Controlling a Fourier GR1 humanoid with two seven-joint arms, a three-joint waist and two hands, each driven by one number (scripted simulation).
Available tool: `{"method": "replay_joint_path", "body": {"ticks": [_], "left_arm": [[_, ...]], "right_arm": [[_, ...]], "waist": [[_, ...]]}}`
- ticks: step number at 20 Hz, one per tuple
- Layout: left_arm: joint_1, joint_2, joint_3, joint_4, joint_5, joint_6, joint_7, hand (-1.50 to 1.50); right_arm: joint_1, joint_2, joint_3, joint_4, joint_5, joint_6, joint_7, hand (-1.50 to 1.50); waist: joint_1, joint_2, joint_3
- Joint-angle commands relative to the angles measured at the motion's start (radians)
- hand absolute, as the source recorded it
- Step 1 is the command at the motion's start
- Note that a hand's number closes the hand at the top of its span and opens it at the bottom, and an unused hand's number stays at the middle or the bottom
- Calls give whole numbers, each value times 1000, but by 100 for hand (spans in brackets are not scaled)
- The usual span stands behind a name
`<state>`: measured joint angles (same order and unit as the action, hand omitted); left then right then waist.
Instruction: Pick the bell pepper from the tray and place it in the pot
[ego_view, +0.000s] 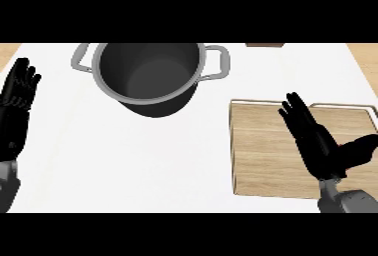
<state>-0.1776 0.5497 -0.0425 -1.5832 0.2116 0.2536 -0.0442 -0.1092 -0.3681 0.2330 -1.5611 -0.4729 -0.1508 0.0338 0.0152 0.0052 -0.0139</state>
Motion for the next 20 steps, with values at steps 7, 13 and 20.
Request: {"method": "replay_joint_path", "body": {"ticks": [7,13,20], "left_arm": [[27,-134,-103,12,70,-20,139,0],[78,-221,-138,-17,109,21,209,0],[70,-196,-137,-108,101,32,293,0]], "right_arm": [[-209,-370,64,-97,277,308,-22,-150],[-21,-439,-140,-145,380,207,-471,-150],[160,-688,-323,-201,481,252,-474,-150]], "waist": [[5,-45,-33],[-67,-18,18],[-50,-16,14]]}}
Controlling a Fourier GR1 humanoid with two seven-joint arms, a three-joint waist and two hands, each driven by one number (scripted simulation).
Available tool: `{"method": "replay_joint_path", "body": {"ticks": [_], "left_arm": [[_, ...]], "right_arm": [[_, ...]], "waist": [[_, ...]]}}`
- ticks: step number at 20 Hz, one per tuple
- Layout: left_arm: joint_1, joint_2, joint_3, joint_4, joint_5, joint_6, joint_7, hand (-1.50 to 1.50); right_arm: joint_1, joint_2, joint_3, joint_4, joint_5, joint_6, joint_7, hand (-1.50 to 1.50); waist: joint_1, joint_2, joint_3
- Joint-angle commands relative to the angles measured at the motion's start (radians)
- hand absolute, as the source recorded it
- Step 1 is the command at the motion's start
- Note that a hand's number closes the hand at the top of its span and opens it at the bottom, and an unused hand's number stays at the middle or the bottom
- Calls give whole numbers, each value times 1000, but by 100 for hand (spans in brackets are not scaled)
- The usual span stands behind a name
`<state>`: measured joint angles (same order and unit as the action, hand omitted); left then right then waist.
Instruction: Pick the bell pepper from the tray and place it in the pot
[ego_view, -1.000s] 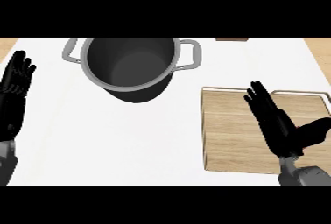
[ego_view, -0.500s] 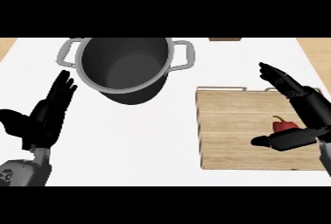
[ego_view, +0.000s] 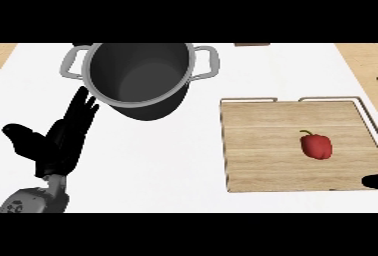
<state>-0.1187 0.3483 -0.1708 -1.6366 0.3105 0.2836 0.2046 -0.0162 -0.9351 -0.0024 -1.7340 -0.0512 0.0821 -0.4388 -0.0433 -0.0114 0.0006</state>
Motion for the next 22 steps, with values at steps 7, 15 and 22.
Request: {"method": "replay_joint_path", "body": {"ticks": [7,15,22], "left_arm": [[-6,-47,-47,-42,-44,38,52,0],[-15,-55,-51,-48,-71,19,67,0],[-42,-58,-2,-14,-46,-47,80,0]], "right_arm": [[147,-310,-214,-211,43,189,229,-150],[131,-365,-248,-300,1,348,547,-150],[63,-238,-63,-355,108,360,745,-150]], "waist": [[10,3,-3],[41,12,-2],[54,14,-1]]}}
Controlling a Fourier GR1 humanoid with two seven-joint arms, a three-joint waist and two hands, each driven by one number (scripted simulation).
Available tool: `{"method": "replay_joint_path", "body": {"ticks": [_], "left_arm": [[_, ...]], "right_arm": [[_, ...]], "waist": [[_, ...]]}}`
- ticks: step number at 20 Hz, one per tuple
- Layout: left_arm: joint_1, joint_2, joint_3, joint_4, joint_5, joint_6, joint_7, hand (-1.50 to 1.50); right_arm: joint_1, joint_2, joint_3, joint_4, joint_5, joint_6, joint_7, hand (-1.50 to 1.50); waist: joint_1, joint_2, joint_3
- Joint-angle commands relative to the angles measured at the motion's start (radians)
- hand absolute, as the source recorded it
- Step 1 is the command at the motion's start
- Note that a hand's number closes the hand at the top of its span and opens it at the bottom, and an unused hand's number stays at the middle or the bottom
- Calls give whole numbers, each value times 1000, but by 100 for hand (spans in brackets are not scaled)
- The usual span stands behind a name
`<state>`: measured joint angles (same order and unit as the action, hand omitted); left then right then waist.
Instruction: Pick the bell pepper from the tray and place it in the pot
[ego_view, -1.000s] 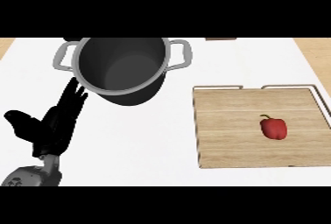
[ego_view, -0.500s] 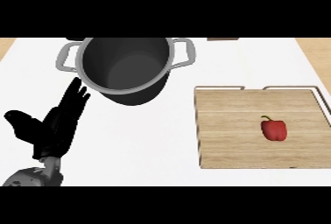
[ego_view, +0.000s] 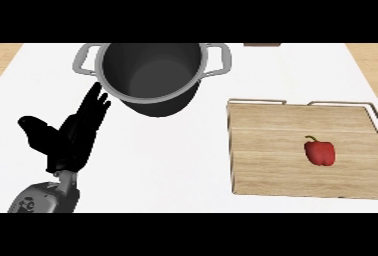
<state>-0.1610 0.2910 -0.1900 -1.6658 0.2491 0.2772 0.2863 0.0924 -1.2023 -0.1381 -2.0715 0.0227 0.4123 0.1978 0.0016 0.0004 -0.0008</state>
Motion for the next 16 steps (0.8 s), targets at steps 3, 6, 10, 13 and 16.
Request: {"method": "replay_joint_path", "body": {"ticks": [3,6,10,13,16], "left_arm": [[-24,-25,33,39,-4,-27,4,0],[71,-55,7,49,-21,-51,-99,0],[-9,-54,27,53,-47,-47,-32,0],[33,-51,27,-1,-53,-65,-7,0],[29,-52,77,48,-27,-102,-34,0]], "right_arm": [[6,62,18,4,80,100,65,-150],[-44,63,77,75,168,121,46,-150],[-40,159,115,131,320,90,2,-150],[-124,236,145,72,304,135,134,-150],[-69,295,122,122,390,97,16,-150]], "waist": [[-7,-1,1],[3,1,0],[-1,0,1],[5,0,0],[-2,0,1]]}}
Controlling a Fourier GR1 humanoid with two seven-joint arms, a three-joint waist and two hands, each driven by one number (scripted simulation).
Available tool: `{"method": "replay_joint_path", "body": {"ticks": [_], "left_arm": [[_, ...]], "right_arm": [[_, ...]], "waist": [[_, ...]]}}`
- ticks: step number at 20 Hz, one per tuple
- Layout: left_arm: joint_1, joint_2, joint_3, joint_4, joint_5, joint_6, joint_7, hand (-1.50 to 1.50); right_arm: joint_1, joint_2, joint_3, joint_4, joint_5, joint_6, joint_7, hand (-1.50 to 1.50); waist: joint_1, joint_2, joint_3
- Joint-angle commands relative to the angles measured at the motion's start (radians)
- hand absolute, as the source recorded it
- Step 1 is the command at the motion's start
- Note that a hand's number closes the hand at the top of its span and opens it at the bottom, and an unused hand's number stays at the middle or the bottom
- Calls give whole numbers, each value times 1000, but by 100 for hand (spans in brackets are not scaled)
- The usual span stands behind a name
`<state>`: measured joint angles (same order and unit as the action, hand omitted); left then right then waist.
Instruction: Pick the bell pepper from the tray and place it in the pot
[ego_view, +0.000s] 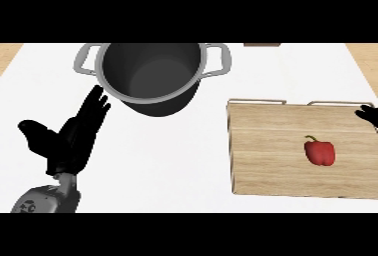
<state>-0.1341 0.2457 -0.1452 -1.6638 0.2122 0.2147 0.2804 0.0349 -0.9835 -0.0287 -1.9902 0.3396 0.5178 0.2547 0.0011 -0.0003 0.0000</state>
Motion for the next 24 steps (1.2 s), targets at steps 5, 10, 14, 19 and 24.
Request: {"method": "replay_joint_path", "body": {"ticks": [5,10,14,19,24], "left_arm": [[-18,-51,9,-34,-40,8,68,0],[-38,-74,19,60,-71,-26,-7,0],[26,-68,25,-36,-66,-37,17,0],[-11,-28,89,-55,-45,-78,92,0],[-19,-96,67,7,-103,-54,35,0]], "right_arm": [[-25,160,4,-50,108,53,34,-150],[-25,255,58,-102,166,100,154,-150],[-146,309,144,51,301,76,167,-150],[-145,325,127,155,392,68,82,-150],[-139,393,166,175,479,70,65,-150]], "waist": [[-3,0,0],[-5,0,0],[10,2,0],[6,1,0],[1,1,0]]}}
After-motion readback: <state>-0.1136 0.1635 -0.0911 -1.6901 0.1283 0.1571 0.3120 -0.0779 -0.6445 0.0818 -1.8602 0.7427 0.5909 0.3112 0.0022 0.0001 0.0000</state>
